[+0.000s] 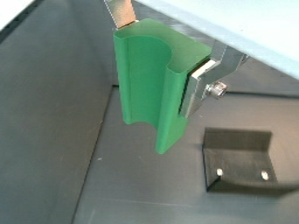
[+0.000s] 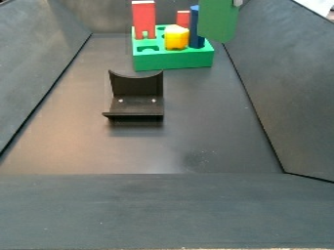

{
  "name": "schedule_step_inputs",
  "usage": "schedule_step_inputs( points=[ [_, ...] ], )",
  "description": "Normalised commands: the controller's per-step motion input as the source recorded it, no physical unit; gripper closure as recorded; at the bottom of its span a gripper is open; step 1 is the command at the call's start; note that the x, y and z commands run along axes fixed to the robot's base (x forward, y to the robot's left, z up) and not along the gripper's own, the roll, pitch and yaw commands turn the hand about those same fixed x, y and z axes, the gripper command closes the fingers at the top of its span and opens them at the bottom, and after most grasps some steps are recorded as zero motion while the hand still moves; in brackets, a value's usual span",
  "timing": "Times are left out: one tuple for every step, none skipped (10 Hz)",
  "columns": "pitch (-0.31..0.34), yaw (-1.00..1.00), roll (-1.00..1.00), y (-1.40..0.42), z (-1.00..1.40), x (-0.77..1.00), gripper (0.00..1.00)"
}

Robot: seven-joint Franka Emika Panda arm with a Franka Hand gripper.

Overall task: Pick up the arch object. Move up. Rotate the arch object. Move to above the board. Insert the arch object.
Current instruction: Rotate the arch object.

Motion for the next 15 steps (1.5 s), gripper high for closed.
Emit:
schedule_step_inputs(
  points=[
    [-0.002,-1.00,0.00,-0.01,0.01,-0.02,1.00],
    [-0.002,-1.00,0.00,0.00,0.01,-0.01,1.00],
    [-0.002,-1.00,0.00,0.00,0.01,-0.01,1.00],
    [-0.002,-1.00,0.00,0.00,0.01,-0.01,1.00],
    [-0.003,-1.00,0.00,0.00,0.01,-0.01,1.00],
    [-0.003,-1.00,0.00,0.00,0.01,-0.01,1.00],
    [-0.003,-1.00,0.00,0.00,0.01,-0.01,1.00],
    [-0.003,-1.00,0.00,0.00,0.01,-0.01,1.00],
    [-0.003,-1.00,0.00,0.00,0.01,-0.01,1.00],
    [-0.003,-1.00,0.00,0.00,0.01,-0.01,1.00],
    [-0.004,-1.00,0.00,0.00,0.01,-0.01,1.00],
    [-0.004,-1.00,0.00,0.00,0.01,-0.01,1.00],
    [-0.004,-1.00,0.00,0.00,0.01,-0.01,1.00],
    [-0.004,-1.00,0.00,0.00,0.01,-0.01,1.00],
    [-0.005,-1.00,0.00,0.00,0.01,-0.01,1.00]
  ],
)
